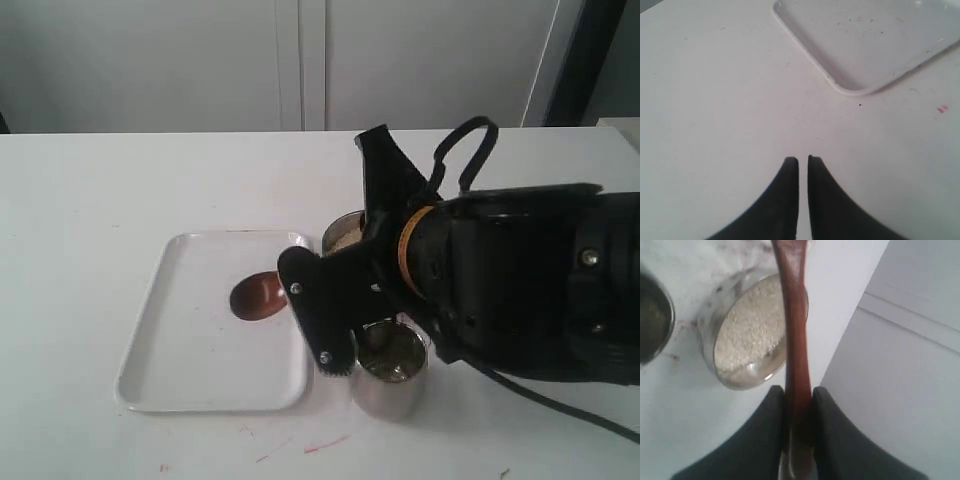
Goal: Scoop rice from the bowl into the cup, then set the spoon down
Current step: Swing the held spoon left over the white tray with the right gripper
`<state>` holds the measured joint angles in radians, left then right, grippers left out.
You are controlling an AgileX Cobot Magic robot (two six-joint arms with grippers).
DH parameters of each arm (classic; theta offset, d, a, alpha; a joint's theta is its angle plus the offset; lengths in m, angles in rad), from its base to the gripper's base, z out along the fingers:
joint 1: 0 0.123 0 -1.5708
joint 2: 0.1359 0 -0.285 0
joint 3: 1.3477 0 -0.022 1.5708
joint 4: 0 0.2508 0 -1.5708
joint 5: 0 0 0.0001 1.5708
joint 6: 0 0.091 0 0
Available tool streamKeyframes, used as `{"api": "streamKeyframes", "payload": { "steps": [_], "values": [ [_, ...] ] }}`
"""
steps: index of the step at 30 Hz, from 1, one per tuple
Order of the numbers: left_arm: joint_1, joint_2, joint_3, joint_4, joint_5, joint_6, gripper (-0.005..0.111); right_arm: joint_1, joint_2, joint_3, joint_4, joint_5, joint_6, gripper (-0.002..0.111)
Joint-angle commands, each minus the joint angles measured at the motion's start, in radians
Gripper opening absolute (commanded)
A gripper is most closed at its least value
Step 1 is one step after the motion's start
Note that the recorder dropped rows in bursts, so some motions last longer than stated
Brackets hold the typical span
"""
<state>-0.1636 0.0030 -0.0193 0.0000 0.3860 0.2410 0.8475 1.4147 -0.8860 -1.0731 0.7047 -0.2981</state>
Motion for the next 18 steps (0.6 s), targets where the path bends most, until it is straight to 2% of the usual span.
{"api": "streamKeyframes", "payload": {
  "steps": [1, 7, 18],
  "values": [
    [-0.002, -0.003, 0.009, 0.000, 0.033, -0.006, 0.014, -0.010, -0.002, 0.003, 0.007, -0.030, 0.230, 0.000],
    [-0.002, -0.003, 0.009, 0.000, 0.033, -0.006, 0.014, -0.010, -0.002, 0.003, 0.038, -0.042, 0.442, 0.000],
    [-0.002, -0.003, 0.009, 0.000, 0.033, -0.006, 0.014, -0.010, -0.002, 0.003, 0.106, -0.154, 0.451, 0.000]
  ]
}}
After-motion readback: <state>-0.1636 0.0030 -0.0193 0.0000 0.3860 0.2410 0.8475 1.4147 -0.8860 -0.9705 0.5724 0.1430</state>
